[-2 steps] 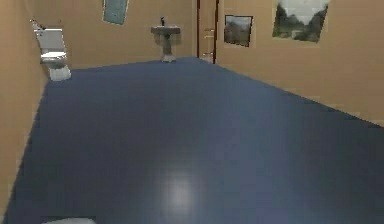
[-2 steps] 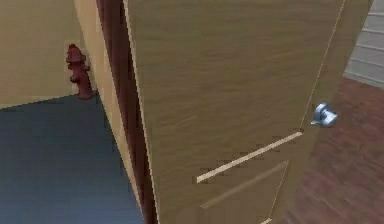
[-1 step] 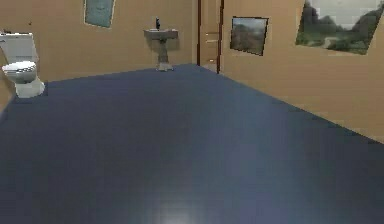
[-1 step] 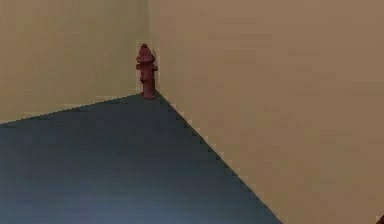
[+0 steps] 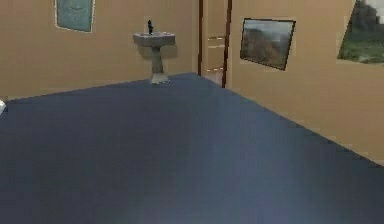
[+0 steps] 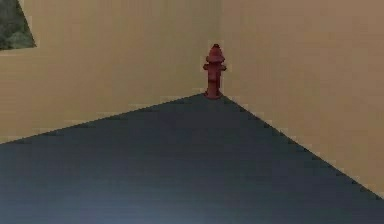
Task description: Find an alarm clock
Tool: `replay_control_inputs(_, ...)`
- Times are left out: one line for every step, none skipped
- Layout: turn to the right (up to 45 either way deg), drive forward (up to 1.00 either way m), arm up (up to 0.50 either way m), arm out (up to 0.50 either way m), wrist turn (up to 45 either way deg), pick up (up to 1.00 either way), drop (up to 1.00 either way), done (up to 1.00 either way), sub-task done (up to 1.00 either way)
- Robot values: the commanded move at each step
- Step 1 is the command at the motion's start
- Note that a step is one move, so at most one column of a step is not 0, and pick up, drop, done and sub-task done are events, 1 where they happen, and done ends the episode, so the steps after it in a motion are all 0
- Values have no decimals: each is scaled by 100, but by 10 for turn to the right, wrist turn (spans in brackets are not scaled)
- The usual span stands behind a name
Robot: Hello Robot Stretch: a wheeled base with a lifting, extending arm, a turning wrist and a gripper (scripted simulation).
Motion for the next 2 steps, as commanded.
replay_control_inputs(0, 100, 0, 0, 0, 0, 0, 0, 0)
replay_control_inputs(0, 100, 0, 0, 0, 0, 0, 0, 0)
